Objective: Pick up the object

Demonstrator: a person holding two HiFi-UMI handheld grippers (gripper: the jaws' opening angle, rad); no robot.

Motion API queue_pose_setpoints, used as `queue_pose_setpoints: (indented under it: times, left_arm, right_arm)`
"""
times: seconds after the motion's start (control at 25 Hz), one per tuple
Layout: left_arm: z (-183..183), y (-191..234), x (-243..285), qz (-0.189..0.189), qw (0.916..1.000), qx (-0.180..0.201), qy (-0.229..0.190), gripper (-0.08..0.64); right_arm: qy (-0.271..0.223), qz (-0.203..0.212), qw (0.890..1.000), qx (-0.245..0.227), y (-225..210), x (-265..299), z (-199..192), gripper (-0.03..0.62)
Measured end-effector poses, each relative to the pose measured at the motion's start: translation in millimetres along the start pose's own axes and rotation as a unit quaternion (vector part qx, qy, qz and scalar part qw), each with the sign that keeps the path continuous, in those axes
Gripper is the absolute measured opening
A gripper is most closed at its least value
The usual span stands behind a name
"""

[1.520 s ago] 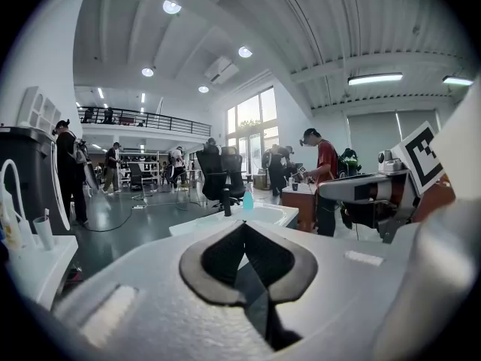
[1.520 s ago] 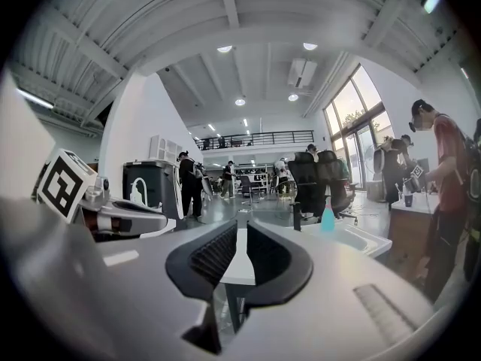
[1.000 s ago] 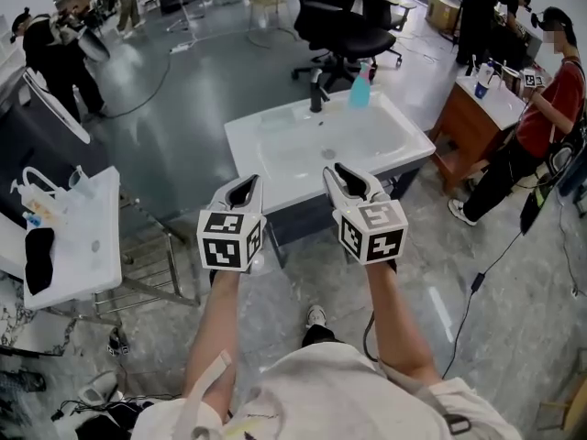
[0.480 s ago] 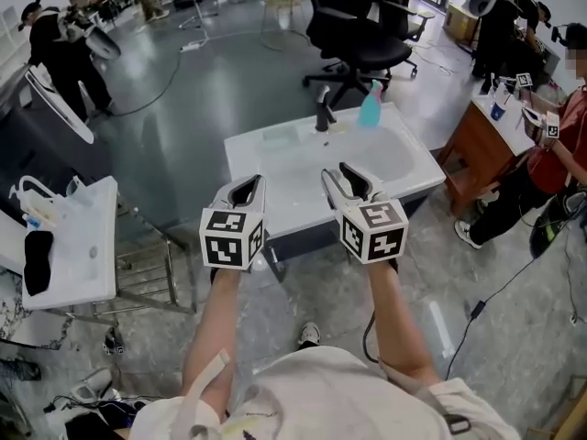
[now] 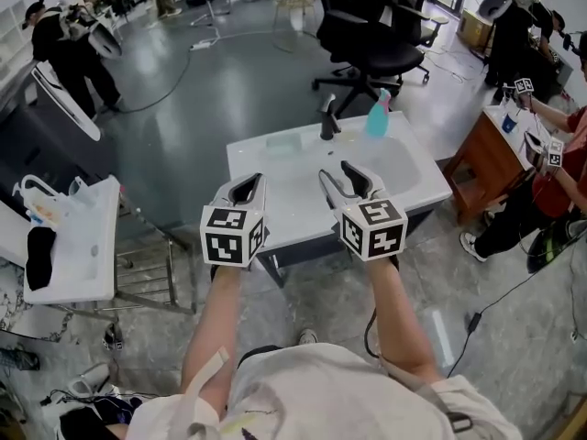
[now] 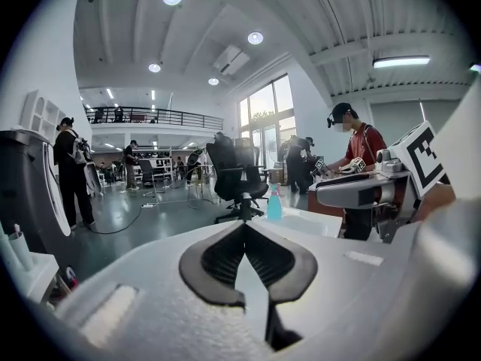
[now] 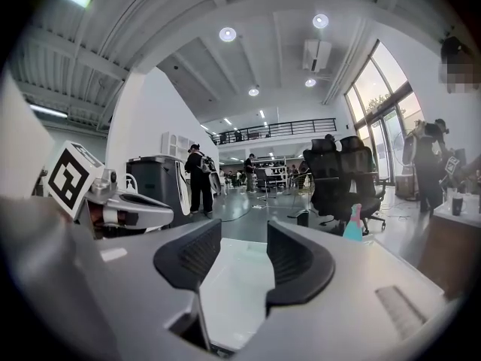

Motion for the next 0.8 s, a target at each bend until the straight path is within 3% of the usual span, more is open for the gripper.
queue_pose_setpoints:
  times: [0.4,0.8]
  left_arm:
    - [-3,18,15,0.014,0.9999,-0.005,-0.003,0.002]
    - [-1,69,57,0.018,0.9997,-0.015,-0.004,0.002]
  right_arm:
    - [0.001,0.01,1.0,0.007,-9,26,-6,0.189]
    - [0.009,0.006,1.0,0.001,-20,86,-3,0.193]
Point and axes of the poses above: the fingertips, and each gripper's own axes: x forward along the fingers, y to its left, z out of its top, the point moved 8 cm from there along -x, backward along the fingers, and after that the axes turned 7 degrees about -y, right-handed, at the moved point
